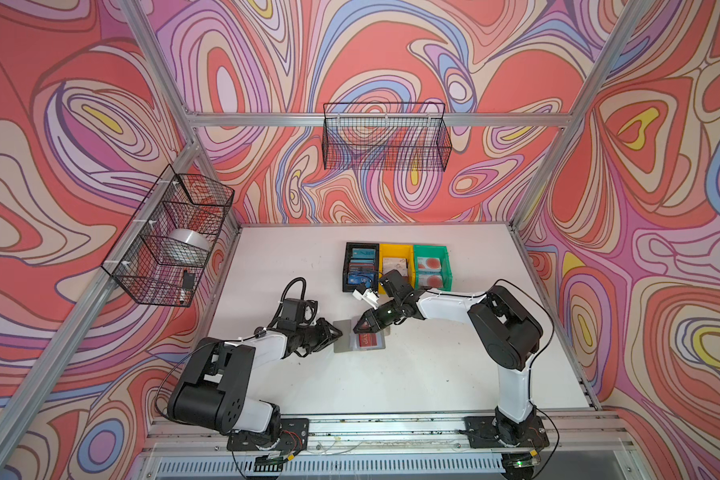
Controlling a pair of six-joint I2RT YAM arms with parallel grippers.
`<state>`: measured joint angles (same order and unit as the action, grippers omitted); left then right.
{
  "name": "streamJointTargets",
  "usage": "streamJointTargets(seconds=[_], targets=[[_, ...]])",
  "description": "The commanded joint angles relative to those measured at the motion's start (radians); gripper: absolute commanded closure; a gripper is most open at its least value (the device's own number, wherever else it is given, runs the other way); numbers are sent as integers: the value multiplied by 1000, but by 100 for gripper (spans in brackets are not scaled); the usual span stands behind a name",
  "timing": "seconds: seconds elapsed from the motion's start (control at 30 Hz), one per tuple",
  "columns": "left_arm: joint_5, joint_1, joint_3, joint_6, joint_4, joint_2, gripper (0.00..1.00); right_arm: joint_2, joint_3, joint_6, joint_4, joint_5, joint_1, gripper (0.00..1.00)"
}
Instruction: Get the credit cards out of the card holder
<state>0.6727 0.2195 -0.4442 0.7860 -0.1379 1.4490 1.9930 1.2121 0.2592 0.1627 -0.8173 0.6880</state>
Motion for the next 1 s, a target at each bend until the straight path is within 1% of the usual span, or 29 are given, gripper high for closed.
streamJointTargets(seconds=[0.0, 0.2, 0.37, 0.47, 0.6, 0.67, 0.73, 0.8, 0.87, 0.97], targets=[[-14, -7, -18, -25, 45, 7, 71, 44, 51, 33, -45, -94, 8, 78], [-13, -6, -22, -39, 68, -12, 71, 130, 105, 109, -70, -168, 16, 77], [-10, -7, -20, -50, 93, -26, 71, 150, 117, 116, -53, -145, 18, 77], [-11, -6, -37, -62, 140, -50, 71, 126, 110, 90, -23, -114, 18, 78], [-27, -7, -61, -89, 238, -116, 70, 78, 114, 21, 79, -52, 18, 77], [-41, -8, -61, -101, 267, -149, 70, 57, 110, 7, 108, -28, 16, 77], [-57, -8, -101, -110, 296, -169, 70, 43, 109, -4, 143, 7, 15, 77], [-52, -9, -106, -110, 317, -178, 70, 26, 102, -9, 172, 46, 8, 77], [-19, -9, -101, -89, 297, -192, 69, 10, 92, -7, 192, 70, -5, 77], [27, -9, -81, -35, 219, -222, 69, -3, 79, 0, 226, 99, -38, 77]])
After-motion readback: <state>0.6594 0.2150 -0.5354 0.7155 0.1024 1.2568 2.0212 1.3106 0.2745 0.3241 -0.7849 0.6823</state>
